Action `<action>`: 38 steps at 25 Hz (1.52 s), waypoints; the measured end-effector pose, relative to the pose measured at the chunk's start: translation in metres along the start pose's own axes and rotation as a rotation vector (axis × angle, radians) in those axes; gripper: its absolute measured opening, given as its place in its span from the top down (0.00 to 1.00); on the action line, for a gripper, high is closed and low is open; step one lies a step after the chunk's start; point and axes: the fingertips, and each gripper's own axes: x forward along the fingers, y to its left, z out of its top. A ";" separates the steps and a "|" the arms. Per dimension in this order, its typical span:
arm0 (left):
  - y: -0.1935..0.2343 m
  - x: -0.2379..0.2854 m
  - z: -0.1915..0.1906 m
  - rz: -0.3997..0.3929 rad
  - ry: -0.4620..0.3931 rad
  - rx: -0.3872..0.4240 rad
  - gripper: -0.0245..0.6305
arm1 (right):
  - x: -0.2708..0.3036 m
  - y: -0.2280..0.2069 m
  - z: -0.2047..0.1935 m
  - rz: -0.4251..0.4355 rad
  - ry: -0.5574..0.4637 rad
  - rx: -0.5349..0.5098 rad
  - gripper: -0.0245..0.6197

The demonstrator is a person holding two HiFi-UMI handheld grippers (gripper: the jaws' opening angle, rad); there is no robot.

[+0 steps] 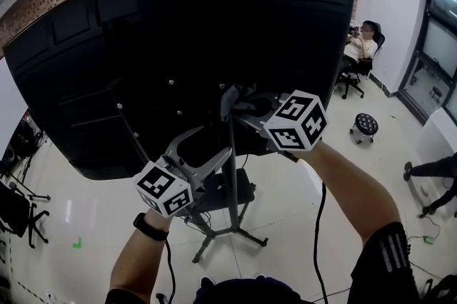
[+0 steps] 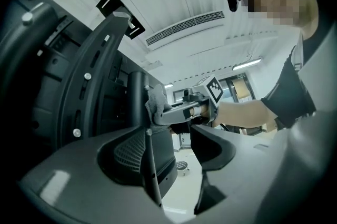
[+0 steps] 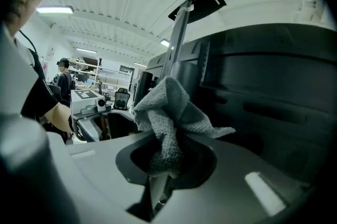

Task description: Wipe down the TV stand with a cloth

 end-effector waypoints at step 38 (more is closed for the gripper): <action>0.000 -0.045 -0.291 0.038 0.281 -0.267 0.52 | 0.087 0.090 -0.274 0.154 0.179 0.308 0.91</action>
